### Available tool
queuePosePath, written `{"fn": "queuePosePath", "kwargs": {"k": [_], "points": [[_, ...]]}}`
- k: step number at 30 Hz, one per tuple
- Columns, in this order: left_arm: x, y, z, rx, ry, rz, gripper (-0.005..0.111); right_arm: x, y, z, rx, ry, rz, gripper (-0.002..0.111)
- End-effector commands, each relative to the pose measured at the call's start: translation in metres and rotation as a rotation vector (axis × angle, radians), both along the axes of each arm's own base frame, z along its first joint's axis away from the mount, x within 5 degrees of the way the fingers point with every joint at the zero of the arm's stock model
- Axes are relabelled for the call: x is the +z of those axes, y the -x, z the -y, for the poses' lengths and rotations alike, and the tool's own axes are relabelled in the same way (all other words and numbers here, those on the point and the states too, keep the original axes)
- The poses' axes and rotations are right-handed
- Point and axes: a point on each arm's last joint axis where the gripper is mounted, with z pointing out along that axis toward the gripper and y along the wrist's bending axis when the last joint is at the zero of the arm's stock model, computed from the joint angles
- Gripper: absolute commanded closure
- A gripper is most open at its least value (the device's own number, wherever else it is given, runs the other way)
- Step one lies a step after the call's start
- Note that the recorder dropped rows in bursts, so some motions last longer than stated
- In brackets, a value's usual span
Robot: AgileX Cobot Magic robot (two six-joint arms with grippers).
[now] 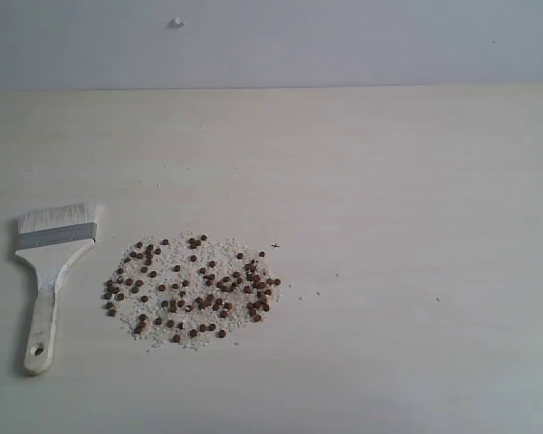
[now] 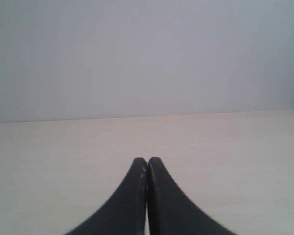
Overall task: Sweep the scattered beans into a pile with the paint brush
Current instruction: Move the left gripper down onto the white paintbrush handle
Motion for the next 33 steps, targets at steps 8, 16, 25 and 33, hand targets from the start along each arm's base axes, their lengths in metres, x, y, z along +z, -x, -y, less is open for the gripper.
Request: {"fn": "queuePosePath", "kwargs": {"k": [8,16,25,33], "points": [[0.031,-0.061,0.01,-0.057,-0.235,-0.566,0.107,0.0,0.0,0.0,-0.005,0.002,0.013,0.108],[0.035,-0.111,0.038,-0.208,-0.436,-0.975,0.107,0.0,0.0,0.0,-0.005,0.002,0.013,0.108],[-0.008,-0.141,0.083,-0.372,-0.609,-1.218,0.105,0.0,0.0,0.0,-0.005,0.002,0.013,0.108],[-0.06,-0.158,0.096,-0.395,-0.615,-1.425,0.07,0.0,0.0,0.0,-0.005,0.002,0.013,0.108]]}}
